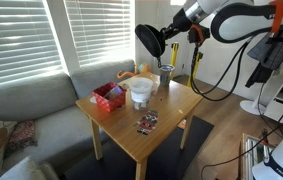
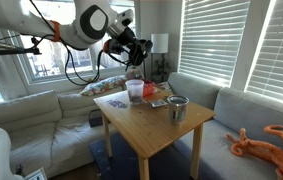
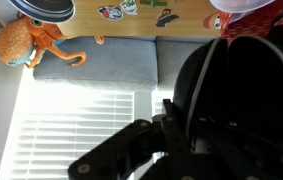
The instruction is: Pick up the glasses pouch and put it in the red basket
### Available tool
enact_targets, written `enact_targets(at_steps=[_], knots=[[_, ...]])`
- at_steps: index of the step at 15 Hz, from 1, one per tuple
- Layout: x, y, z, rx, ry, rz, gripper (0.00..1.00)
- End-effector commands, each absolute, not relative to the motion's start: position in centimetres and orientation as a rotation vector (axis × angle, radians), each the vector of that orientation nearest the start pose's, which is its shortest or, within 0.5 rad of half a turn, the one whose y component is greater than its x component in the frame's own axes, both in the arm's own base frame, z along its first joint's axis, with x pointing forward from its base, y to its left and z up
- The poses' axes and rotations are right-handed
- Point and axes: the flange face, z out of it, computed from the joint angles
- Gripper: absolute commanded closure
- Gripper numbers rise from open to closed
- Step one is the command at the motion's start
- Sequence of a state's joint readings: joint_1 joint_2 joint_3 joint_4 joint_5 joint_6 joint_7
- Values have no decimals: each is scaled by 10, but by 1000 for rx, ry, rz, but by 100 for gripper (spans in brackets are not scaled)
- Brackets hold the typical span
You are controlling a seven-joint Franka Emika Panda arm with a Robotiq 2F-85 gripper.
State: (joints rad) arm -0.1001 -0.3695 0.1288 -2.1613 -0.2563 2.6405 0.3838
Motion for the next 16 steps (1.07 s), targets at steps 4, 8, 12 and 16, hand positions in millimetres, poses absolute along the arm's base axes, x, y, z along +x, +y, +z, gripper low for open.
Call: enact_targets(at_steps=[4,8,12,16], knots=[[557,37,627,-2863,581,-1255,97],[613,85,603,-2887,615,-1159,97],[659,141,596,-2895,495,-1174,97],[658,150,589,-2882,464,-1140,89]])
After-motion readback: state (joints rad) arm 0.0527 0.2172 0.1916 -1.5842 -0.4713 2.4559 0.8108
